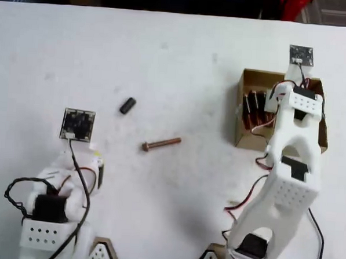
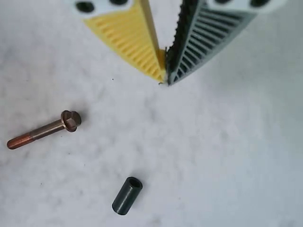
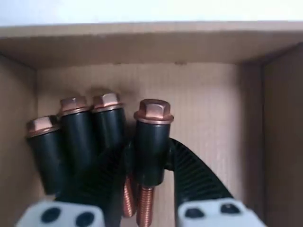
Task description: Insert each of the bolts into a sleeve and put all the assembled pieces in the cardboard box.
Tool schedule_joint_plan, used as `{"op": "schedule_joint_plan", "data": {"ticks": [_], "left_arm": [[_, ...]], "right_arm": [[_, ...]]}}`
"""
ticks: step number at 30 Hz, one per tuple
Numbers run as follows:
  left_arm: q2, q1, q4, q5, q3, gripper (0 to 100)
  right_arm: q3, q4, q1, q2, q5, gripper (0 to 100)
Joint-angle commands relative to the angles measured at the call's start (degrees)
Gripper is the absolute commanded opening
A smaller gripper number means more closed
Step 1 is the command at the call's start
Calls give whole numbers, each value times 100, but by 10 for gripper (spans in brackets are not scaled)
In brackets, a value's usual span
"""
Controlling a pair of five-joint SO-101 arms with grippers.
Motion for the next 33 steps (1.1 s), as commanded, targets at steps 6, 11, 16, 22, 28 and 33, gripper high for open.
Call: {"op": "schedule_joint_plan", "data": {"ticks": [6, 11, 16, 22, 28, 33], "left_arm": [[-13, -31, -492, 18, 176, 24], [-13, -31, -501, 18, 193, 24], [-13, -31, -501, 18, 193, 24], [-22, -22, -501, 18, 176, 24], [-22, -31, -492, 18, 193, 24], [-22, -57, -484, 18, 193, 24]], "right_arm": [[-580, -92, 4, 180, 703, 18], [-571, -92, -4, 198, 914, 19], [-545, -92, -4, 215, 967, 91], [-571, -92, -4, 171, 967, 170], [-545, 75, 4, -268, 932, 128], [-545, 646, -13, -936, 923, 93]]}}
